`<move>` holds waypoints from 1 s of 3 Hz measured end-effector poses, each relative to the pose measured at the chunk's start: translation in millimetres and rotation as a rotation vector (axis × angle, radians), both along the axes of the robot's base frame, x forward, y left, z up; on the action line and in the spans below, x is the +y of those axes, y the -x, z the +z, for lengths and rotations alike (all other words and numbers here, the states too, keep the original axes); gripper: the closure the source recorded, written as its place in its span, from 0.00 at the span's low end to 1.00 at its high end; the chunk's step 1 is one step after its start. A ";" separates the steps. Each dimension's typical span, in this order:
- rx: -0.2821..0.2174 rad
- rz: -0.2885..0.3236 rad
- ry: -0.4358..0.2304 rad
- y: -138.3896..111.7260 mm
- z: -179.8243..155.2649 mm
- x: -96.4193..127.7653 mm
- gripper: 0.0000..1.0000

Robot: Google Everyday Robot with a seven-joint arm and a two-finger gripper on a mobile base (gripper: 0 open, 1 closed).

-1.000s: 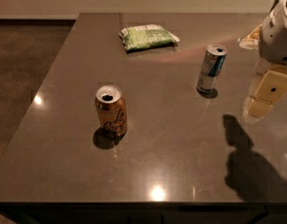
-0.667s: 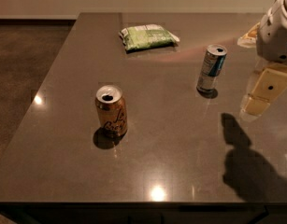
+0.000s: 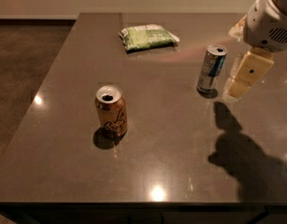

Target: Move redbull can near orange can

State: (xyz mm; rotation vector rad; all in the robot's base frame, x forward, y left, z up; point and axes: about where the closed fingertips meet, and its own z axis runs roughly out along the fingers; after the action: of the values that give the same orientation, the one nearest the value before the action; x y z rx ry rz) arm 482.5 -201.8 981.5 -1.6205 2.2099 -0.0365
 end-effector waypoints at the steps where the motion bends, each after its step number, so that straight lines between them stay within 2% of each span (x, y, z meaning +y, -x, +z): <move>1: -0.008 -0.030 -0.040 -27.7 1.2 -1.6 0.00; 2: 0.012 -0.065 -0.091 -57.2 -3.3 -7.0 0.00; 3: 0.054 -0.087 -0.153 -80.7 -15.4 -9.6 0.00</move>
Offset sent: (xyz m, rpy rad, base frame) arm 0.0934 -0.0170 -0.0109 0.1554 0.0494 -0.1114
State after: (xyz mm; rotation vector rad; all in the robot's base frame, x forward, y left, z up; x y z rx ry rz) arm 563.2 -211.4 966.1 -1.4593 2.2622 0.1501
